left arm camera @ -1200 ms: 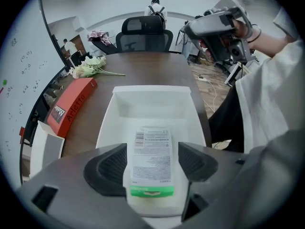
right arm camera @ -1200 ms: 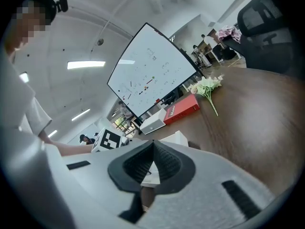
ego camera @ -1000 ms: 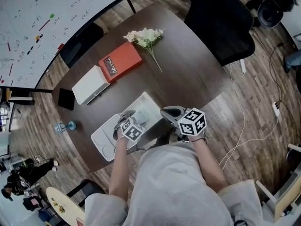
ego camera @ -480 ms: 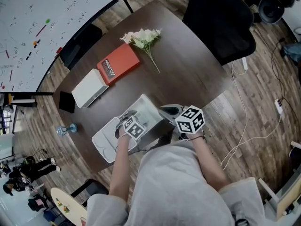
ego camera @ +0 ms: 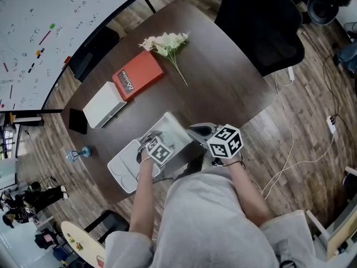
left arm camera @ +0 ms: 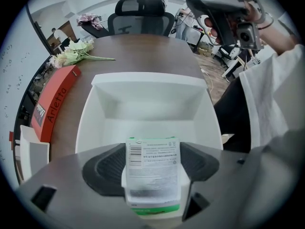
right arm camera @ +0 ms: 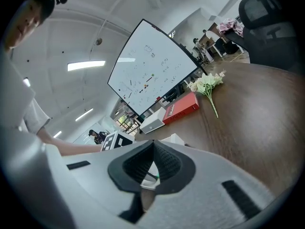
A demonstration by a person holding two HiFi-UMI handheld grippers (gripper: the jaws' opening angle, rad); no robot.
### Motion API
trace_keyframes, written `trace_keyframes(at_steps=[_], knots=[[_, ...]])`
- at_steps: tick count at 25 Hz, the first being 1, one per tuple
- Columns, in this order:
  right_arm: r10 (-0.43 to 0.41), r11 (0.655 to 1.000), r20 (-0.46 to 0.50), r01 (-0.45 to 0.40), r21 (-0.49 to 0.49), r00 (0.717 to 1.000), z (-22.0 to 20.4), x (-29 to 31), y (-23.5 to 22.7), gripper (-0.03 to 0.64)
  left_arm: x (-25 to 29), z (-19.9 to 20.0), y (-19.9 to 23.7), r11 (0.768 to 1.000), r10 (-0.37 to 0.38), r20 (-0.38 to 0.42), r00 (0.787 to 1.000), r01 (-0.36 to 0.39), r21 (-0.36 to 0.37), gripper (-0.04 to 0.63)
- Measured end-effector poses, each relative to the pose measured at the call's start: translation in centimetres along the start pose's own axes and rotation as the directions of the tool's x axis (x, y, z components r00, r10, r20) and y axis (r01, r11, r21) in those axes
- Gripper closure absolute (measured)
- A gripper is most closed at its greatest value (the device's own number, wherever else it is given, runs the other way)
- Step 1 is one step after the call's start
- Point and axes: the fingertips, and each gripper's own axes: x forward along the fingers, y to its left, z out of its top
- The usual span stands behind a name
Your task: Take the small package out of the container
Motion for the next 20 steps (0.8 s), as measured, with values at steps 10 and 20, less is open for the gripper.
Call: trace_keyframes(at_steps=[10,20], knots=[[0.03,0.999,-0.047,-0.032,-0.03,0.998,-0.2,0.2,0.3,0.612,-0.1,-0.2,0.4,1.0,-0.004,0.02,1.0,0.004,0.003,0.262],[0.069,0.992,-0.103,-0.08,-0.101,0.992,-1.0,-1.4,-1.2,0.614,0.1,0.2,0.1,1.0,0.024,0.016,1.0,-0.024,-0.004,0.262]])
